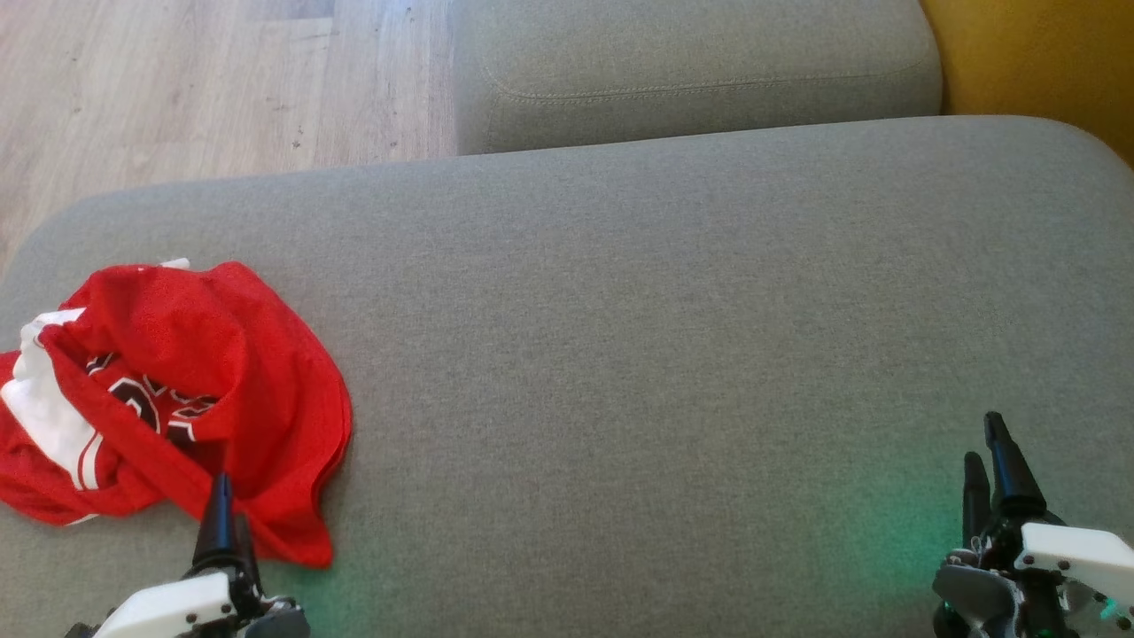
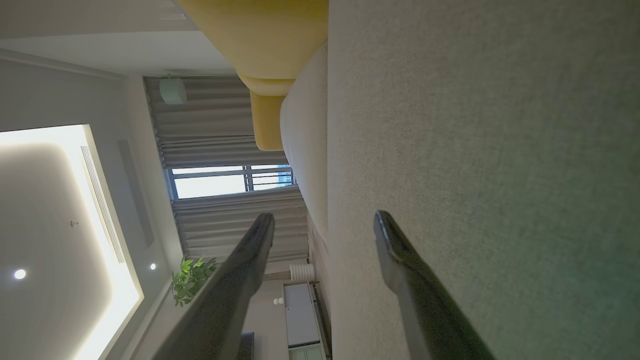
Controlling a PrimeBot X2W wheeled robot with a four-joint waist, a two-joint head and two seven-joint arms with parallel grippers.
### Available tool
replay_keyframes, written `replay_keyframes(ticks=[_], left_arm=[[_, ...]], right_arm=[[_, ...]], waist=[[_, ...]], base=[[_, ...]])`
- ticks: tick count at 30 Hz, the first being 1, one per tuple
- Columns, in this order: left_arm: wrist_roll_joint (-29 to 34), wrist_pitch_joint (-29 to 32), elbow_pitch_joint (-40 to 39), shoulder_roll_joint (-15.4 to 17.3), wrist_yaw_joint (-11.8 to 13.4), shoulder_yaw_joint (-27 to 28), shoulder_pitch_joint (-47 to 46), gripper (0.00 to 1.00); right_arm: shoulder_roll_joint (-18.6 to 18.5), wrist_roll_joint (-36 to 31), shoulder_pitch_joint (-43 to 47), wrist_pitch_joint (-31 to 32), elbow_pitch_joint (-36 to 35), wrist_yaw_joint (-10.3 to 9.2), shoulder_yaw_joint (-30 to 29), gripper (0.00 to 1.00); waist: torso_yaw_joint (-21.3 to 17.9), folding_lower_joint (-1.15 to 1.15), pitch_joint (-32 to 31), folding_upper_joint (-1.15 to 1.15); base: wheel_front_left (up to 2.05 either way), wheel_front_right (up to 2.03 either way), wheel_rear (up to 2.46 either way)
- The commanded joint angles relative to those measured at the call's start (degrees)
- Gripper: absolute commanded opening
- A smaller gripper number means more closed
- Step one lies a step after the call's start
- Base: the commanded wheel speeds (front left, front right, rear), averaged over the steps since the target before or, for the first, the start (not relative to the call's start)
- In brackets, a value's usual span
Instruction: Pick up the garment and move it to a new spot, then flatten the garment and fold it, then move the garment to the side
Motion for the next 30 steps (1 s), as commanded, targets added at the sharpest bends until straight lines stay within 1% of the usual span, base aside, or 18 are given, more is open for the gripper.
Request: replay_keyframes(ticks=[1, 8, 15, 23, 30], left_arm=[[0.3, -0.7, -2.1, 0.4, -0.1, 0.3, -2.1, 1.00], [1.0, -1.7, -2.3, 0.4, -0.1, 0.7, -2.0, 1.00], [2.2, -2.9, -2.8, 0.4, -0.1, 1.5, -2.2, 1.00], [8.7, -4.2, -4.0, 0.5, -0.1, 3.7, -2.9, 1.00], [13.6, -5.4, -6.6, 0.5, 0.3, 4.6, -3.4, 1.00]], right_arm=[[-0.2, -0.9, -2.2, -0.8, -2.4, 0.04, 0.2, 1.00], [-0.2, -2.7, -2.2, -1.9, -2.6, 0.07, 0.4, 1.00], [-0.2, -7.1, -2.6, -3.0, -3.2, 0.09, 0.3, 1.00], [-0.3, -14.3, -3.2, -4.4, -4.2, 0.12, -0.4, 1.00], [-0.3, -23.3, -3.8, -5.6, -6.9, 0.15, -1.1, 1.00]], waist=[[0.0, 0.00, 0.0, 0.00], [0.0, 0.00, 0.0, 0.00], [0.0, 0.00, -0.1, 0.00], [-0.1, 0.00, 0.0, 0.00], [-0.1, 0.00, 0.0, 0.00]], base=[[0.00, 0.00, 0.00], [0.00, 0.00, 0.00], [0.00, 0.00, 0.00], [0.00, 0.00, 0.00], [0.00, 0.00, 0.00]])
